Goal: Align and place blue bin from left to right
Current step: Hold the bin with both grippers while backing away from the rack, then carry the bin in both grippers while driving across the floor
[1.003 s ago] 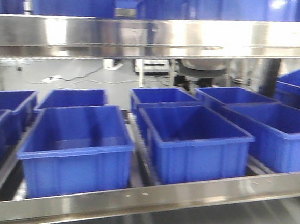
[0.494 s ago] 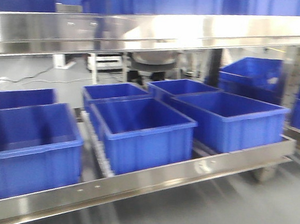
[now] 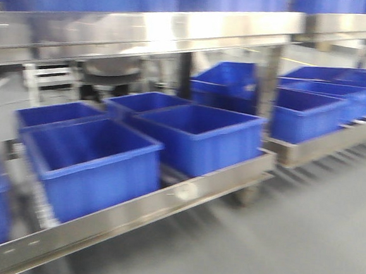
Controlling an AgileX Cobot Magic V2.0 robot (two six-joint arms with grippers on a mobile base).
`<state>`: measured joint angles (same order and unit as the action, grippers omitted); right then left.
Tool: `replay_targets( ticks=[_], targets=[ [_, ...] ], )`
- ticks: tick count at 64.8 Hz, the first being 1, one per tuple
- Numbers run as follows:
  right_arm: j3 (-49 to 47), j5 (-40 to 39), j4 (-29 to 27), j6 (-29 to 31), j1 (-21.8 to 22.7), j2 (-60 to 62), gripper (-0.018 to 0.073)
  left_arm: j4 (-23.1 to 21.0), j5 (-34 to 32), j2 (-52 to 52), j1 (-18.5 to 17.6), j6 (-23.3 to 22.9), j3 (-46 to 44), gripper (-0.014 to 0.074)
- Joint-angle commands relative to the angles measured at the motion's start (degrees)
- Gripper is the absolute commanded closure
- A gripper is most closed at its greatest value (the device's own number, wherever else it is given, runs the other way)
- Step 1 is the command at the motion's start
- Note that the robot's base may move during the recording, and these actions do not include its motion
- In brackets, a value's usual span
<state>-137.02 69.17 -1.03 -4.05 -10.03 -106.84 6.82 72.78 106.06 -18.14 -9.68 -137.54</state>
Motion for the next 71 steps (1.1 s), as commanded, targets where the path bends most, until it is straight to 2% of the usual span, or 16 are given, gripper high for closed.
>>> replay_targets(
  ticks=[1,71],
  targets=[
    [-1.1,-5.8,1.0,1.3,0.3,1.8,0.0622,-0.5,-4.9,-1.2,-0.4,1.5,-0.6,0.0708],
    [-1.1,-5.8,1.0,1.3,0.3,1.8,0.0622,-0.4,-4.9,-1.2,-0.4,1.5,-0.6,0.0708]
  ],
)
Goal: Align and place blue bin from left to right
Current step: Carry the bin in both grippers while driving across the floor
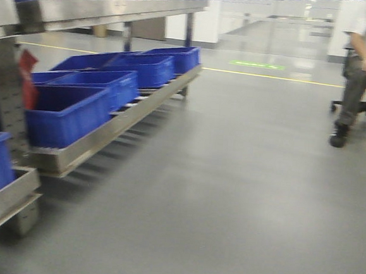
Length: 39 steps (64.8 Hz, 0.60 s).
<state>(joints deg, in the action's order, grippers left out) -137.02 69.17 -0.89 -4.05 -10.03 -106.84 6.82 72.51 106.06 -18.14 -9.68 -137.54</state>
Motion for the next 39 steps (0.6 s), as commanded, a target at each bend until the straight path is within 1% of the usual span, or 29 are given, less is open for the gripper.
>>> replay_targets(
  ticks=[1,39],
  targets=[
    [-1.1,-5.8,0.9,1.3,0.3,1.8,0.0622,-0.4,-4.6,-1.2,-0.4,1.5,-0.6,0.0708],
    [-1.1,-5.8,0.9,1.3,0.3,1.8,0.0622,-0.4,-4.6,-1.2,-0.4,1.5,-0.6,0.0708]
  ],
)
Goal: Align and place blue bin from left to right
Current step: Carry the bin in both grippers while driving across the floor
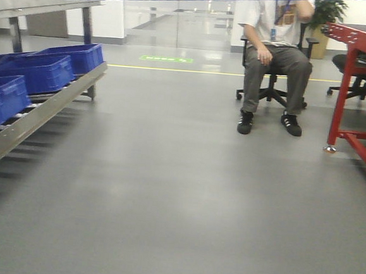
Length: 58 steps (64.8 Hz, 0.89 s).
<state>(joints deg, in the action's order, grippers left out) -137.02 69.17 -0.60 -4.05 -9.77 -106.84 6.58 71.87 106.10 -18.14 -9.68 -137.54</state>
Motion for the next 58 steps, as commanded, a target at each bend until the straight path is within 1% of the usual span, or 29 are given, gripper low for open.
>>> replay_targets(
  ticks=[1,58],
  targets=[
    [-1.1,-5.8,0.6,1.3,0.0,1.8,0.0622,-0.1,-4.0,-1.2,-0.4,1.5,-0.6,0.0708],
    [-1.1,-5.8,0.6,1.3,0.0,1.8,0.0622,-0.1,-4.0,-1.2,-0.4,1.5,-0.6,0.0708]
  ],
)
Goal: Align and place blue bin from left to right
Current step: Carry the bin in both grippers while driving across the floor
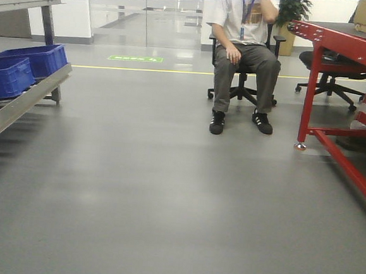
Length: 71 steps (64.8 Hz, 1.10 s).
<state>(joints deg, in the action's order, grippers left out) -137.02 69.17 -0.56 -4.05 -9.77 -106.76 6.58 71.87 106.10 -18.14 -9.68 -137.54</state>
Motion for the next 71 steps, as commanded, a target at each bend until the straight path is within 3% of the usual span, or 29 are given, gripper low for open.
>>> replay_targets(
  ticks=[1,71],
  targets=[
    [-1.1,-5.8,0.6,1.3,0.0,1.7,0.0622,-0.1,-4.0,-1.2,-0.4,1.5,-0.6,0.0708],
    [-1.1,-5.8,0.6,1.3,0.0,1.7,0.0622,-0.1,-4.0,-1.2,-0.4,1.5,-0.6,0.0708]
  ],
)
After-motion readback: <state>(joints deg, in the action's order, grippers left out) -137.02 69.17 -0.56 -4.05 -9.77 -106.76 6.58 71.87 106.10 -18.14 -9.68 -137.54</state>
